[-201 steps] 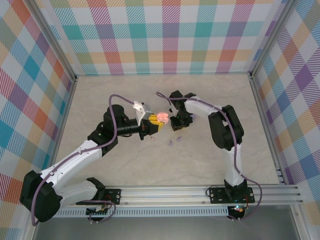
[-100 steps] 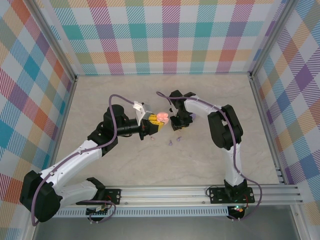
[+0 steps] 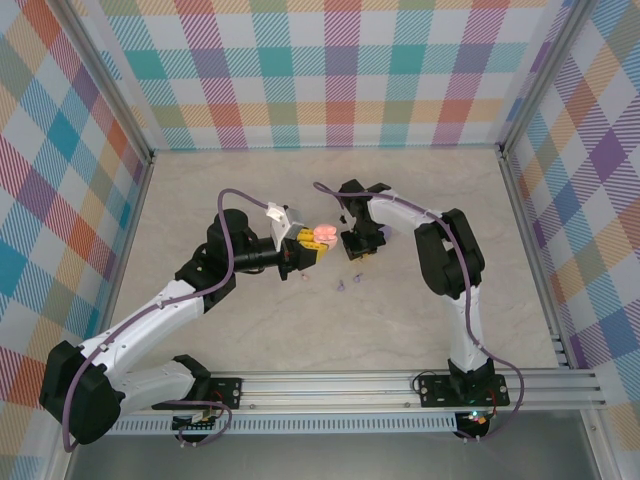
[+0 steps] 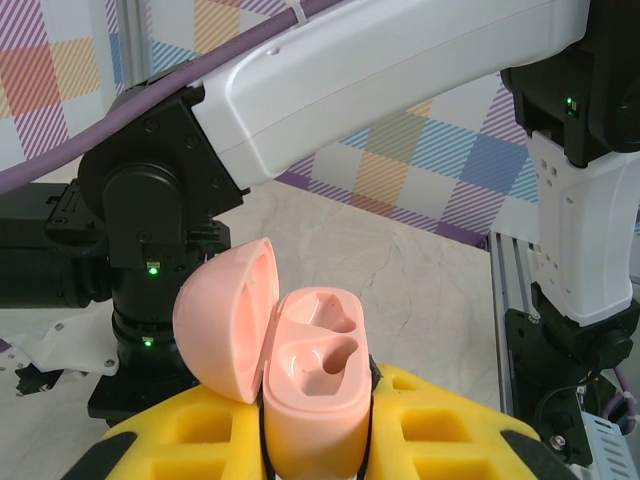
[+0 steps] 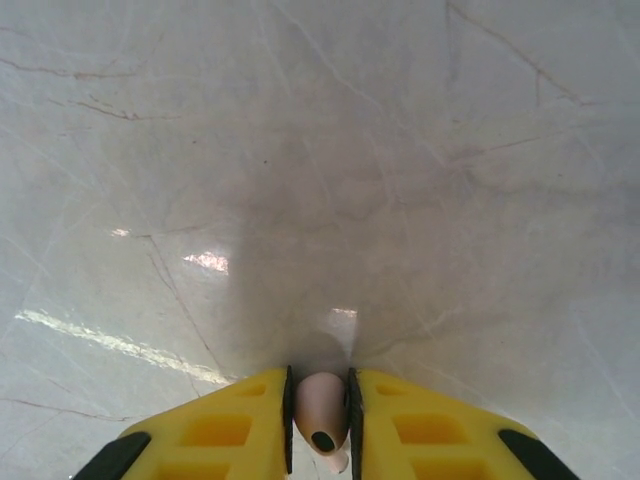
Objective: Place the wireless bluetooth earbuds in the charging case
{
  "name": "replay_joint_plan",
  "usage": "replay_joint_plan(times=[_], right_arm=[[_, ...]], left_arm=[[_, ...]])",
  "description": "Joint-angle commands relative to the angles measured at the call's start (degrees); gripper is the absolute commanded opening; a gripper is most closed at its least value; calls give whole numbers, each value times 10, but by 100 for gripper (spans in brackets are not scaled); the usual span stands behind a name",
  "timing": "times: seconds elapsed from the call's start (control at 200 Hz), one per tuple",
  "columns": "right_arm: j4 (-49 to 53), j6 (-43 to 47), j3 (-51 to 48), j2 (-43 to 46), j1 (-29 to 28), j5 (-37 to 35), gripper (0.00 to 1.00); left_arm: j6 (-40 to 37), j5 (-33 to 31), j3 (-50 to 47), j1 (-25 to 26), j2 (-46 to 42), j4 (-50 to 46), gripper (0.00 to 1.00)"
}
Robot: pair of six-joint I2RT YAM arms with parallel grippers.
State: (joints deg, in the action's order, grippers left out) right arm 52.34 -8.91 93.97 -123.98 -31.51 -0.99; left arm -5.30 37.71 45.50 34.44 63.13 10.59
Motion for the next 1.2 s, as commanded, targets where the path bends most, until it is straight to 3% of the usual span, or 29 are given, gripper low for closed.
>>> replay_joint_plan(times=[0.0, 0.18, 0.625, 0.87, 1.195], right_arm=[[-21, -26, -10, -13, 5, 24, 21], [-79, -51, -59, 31, 36, 84, 19], [-301, -133, -240, 165, 144, 310, 18], [-350, -156, -283, 229, 164, 345, 18], [-398, -187, -323, 348, 169, 360, 18]], left_arm=[[11, -11, -3, 6, -8, -6, 19], [31, -18, -4, 6, 7, 2, 19], [89, -61, -25, 5, 45, 74, 20], [112, -122, -27, 5, 75, 79, 20], [141, -126, -28, 5, 109, 121, 20]])
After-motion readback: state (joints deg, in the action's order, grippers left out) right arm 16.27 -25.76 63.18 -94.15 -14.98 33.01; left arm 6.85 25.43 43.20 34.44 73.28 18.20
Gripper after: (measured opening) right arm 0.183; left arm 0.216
